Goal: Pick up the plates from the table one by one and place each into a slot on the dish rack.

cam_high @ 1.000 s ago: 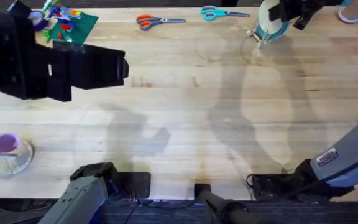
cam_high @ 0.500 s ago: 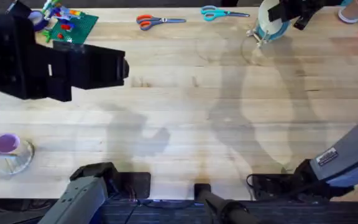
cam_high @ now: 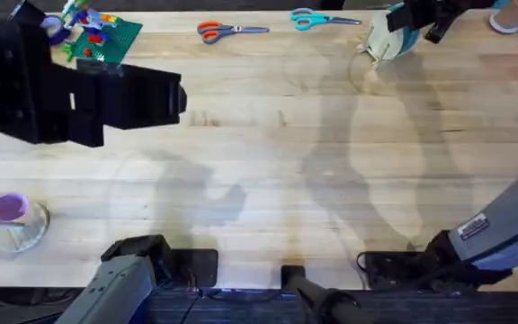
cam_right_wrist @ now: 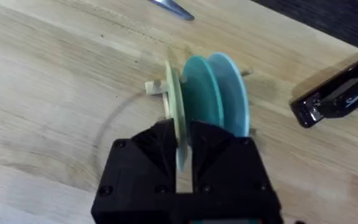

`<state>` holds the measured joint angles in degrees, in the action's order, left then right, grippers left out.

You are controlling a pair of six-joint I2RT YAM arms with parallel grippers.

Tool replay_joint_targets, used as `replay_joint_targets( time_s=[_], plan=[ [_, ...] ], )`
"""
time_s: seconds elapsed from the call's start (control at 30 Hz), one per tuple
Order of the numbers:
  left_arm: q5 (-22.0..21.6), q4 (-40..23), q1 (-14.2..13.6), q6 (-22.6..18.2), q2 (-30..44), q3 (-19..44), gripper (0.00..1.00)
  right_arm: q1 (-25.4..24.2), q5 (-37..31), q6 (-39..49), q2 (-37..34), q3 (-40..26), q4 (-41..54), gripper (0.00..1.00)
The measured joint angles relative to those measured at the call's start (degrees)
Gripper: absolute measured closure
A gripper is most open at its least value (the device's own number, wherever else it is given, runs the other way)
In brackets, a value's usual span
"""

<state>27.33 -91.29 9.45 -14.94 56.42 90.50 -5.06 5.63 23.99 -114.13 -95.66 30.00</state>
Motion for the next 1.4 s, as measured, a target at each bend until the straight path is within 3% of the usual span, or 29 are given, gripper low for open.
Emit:
replay_joint_targets(
  time_s=[0.4,0.77,1.03,1.07,1.13,1.23,1.4],
  plan=[
    [0.00,0.00,0.00,0.00,0.00,0.00,0.006,0.00,-0.02,-0.02,1.35,0.03,0.21,0.841],
    [0.00,0.00,0.00,0.00,0.00,0.00,0.007,0.00,-0.02,-0.20,13.70,0.03,6.82,0.726],
    [0.00,0.00,0.00,-0.02,0.00,0.00,0.007,0.75,-0.02,-0.26,24.15,0.03,18.92,0.456],
    [0.00,0.00,0.00,0.00,0.00,0.00,0.007,1.01,-0.01,-0.27,25.69,0.03,20.69,0.403],
    [0.00,0.00,0.00,0.00,0.00,0.00,0.007,1.45,0.00,-0.39,28.72,0.03,24.34,0.199],
    [0.00,0.00,0.00,0.00,0.00,0.00,0.008,1.92,0.00,-0.28,32.54,0.03,29.54,0.024],
    [0.00,0.00,0.00,0.00,0.00,0.00,0.007,3.93,0.00,-0.39,39.39,0.03,39.98,0.007]
  ],
)
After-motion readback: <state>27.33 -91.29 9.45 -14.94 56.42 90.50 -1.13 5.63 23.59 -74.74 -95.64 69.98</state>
